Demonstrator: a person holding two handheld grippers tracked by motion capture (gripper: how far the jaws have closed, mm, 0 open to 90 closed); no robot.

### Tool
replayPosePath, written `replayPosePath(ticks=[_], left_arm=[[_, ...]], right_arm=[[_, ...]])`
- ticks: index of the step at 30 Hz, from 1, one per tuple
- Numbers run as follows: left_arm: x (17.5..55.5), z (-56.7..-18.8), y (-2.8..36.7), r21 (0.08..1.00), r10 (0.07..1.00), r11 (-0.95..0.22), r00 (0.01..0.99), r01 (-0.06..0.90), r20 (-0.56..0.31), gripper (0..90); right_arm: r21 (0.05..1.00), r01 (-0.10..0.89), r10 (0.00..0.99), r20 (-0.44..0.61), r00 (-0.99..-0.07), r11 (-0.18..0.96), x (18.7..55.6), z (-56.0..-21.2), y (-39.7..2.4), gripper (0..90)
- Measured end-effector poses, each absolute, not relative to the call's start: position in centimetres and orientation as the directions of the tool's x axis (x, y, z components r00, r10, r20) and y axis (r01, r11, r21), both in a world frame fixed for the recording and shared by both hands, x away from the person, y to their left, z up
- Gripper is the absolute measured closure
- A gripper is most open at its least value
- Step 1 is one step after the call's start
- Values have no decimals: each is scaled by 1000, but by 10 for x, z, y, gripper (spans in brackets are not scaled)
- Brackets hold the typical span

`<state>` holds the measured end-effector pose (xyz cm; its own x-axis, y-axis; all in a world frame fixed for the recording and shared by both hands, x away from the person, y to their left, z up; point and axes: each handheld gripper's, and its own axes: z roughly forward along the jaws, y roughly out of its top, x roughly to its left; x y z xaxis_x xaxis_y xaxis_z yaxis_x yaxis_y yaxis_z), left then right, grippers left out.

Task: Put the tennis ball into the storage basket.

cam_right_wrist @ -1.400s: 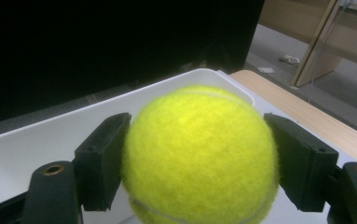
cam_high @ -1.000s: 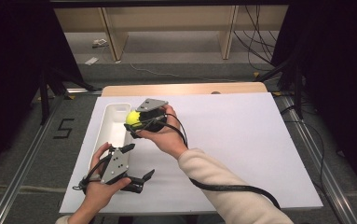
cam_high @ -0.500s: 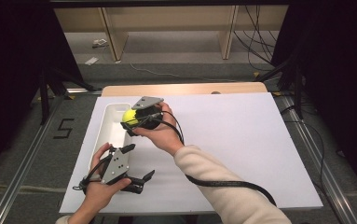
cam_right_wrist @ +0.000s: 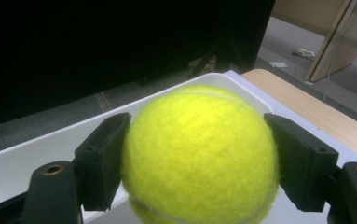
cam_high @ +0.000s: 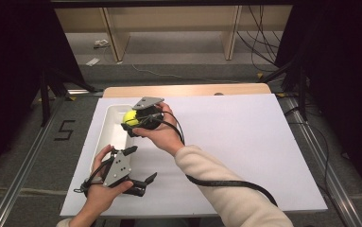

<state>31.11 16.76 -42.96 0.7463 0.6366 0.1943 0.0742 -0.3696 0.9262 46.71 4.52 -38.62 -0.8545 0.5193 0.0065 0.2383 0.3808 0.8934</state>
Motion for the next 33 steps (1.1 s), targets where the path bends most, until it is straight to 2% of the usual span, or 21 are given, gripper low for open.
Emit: replayPosePath(ticks=[33], left_arm=[[309, -429, 167, 922, 630, -382, 748, 64, 209, 0]], right_arm=[[877, 242, 475, 19, -880, 414, 476, -389, 69, 266]])
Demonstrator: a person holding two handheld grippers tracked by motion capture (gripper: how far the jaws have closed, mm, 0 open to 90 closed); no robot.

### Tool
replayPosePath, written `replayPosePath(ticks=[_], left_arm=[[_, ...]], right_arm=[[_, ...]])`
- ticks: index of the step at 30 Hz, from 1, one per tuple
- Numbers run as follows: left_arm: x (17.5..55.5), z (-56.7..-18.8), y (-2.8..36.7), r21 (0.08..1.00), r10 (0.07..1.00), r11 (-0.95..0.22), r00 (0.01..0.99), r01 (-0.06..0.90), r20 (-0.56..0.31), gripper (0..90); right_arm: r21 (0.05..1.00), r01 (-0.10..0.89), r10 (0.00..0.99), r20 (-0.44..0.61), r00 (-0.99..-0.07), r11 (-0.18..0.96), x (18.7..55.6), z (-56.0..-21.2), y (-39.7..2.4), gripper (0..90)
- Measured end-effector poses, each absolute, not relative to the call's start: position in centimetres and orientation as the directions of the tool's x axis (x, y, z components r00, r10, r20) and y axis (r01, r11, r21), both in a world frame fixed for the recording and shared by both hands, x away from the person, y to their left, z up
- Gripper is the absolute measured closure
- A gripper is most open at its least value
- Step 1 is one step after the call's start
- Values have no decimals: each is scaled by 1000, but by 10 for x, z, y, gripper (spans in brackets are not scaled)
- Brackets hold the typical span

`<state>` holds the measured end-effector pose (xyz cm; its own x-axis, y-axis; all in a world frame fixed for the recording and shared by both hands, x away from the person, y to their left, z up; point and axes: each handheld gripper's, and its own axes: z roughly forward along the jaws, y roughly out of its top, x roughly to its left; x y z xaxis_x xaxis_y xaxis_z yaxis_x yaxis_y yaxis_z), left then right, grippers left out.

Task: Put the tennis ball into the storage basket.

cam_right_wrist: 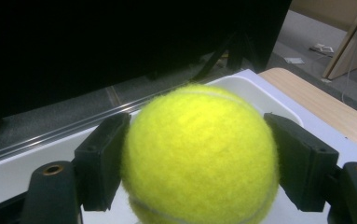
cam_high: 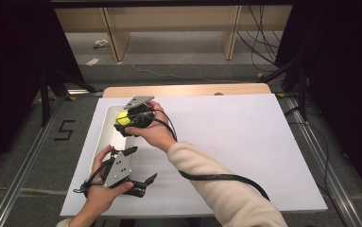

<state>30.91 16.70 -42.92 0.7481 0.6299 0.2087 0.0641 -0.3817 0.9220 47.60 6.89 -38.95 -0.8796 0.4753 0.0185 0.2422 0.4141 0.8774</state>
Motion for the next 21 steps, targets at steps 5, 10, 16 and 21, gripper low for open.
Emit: replayPosePath(ticks=[5, 10, 16, 21], left_arm=[[309, -429, 167, 921, 629, -384, 749, 65, 209, 0], [309, -430, 167, 920, 629, -386, 748, 64, 211, 0], [309, -430, 167, 921, 629, -384, 749, 66, 209, 0], [309, -430, 167, 921, 629, -384, 748, 66, 209, 0]], right_arm=[[875, 239, 465, 18, -885, 421, 476, -390, 74, 266], [872, 235, 454, 16, -891, 430, 477, -389, 79, 266], [869, 239, 453, 19, -891, 434, 478, -391, 85, 266], [866, 238, 448, 19, -894, 439, 478, -390, 88, 266]])
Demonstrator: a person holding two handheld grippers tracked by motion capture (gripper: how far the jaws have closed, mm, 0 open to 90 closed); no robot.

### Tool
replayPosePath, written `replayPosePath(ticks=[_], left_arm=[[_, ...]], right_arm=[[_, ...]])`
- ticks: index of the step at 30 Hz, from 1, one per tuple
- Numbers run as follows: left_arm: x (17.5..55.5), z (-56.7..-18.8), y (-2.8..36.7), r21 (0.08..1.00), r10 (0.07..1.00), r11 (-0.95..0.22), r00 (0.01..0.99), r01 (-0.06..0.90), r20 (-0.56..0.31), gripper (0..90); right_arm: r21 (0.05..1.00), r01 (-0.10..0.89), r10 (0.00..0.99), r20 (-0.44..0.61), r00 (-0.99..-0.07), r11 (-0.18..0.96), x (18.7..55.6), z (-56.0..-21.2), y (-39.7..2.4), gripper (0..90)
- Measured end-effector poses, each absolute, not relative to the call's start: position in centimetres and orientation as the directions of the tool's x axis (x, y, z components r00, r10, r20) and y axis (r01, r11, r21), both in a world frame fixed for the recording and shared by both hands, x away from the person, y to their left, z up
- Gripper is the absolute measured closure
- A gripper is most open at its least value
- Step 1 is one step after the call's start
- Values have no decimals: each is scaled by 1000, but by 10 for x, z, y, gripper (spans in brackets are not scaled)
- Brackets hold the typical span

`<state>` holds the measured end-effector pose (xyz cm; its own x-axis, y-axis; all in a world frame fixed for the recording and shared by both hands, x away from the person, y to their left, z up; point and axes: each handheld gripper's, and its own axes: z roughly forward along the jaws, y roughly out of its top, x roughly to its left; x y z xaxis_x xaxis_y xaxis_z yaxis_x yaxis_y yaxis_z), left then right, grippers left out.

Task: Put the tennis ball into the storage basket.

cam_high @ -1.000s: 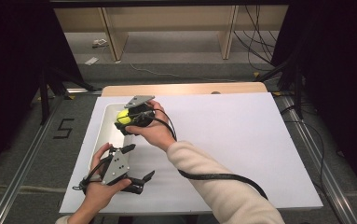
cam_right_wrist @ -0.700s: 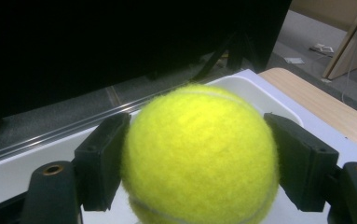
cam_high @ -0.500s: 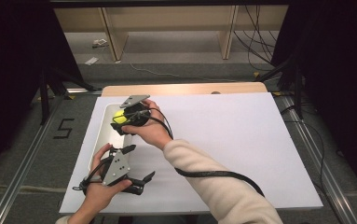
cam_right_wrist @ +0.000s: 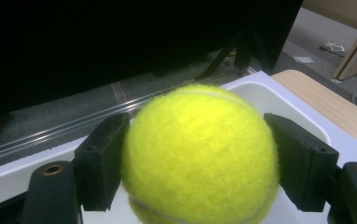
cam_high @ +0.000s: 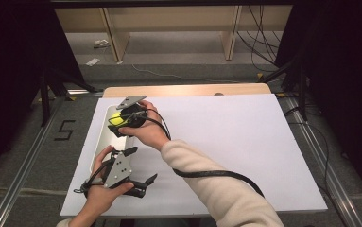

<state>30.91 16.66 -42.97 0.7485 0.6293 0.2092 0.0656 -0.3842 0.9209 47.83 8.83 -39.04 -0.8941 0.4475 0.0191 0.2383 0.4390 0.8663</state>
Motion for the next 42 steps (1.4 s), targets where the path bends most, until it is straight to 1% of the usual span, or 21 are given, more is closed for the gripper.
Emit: replayPosePath(ticks=[15, 42], left_arm=[[308, -430, 166, 920, 628, -385, 750, 69, 206, 0], [308, -431, 165, 918, 624, -390, 753, 68, 210, 0]], right_arm=[[864, 237, 443, 17, -896, 444, 481, -392, 94, 266], [846, 248, 436, 20, -900, 473, 486, -404, 101, 264]])
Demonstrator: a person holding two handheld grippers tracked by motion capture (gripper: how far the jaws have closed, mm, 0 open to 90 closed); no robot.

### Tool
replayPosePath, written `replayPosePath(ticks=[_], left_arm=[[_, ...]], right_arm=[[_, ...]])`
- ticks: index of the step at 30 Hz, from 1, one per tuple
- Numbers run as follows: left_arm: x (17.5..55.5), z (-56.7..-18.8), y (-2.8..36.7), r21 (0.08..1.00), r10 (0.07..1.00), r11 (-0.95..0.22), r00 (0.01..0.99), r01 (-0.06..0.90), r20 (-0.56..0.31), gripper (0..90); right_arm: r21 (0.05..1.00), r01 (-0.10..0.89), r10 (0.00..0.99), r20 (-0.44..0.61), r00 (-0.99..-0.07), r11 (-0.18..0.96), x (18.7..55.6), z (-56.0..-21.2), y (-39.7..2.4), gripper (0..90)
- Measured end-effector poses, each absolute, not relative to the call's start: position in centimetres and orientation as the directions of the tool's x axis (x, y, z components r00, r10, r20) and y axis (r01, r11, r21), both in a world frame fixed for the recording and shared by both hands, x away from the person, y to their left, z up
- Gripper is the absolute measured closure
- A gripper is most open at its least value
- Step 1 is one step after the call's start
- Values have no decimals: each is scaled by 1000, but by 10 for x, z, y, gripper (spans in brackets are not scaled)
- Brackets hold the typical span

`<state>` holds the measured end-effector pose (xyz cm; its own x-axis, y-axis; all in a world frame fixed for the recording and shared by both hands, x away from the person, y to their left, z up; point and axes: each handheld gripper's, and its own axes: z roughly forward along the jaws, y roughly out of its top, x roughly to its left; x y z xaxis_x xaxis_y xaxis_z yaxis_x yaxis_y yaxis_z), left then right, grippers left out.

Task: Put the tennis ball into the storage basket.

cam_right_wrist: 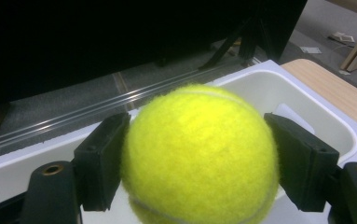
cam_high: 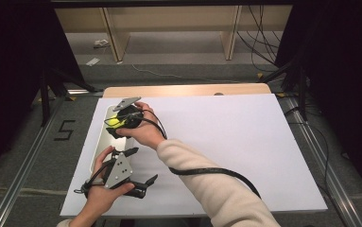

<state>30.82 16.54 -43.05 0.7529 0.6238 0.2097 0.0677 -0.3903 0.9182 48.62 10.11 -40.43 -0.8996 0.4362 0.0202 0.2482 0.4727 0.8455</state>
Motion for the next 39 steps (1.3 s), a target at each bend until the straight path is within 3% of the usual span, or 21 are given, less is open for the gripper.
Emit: replayPosePath(ticks=[39], left_arm=[[308, -430, 165, 917, 622, -393, 754, 66, 212, 0]], right_arm=[[823, 257, 420, 25, -907, 506, 485, -414, 109, 261]])
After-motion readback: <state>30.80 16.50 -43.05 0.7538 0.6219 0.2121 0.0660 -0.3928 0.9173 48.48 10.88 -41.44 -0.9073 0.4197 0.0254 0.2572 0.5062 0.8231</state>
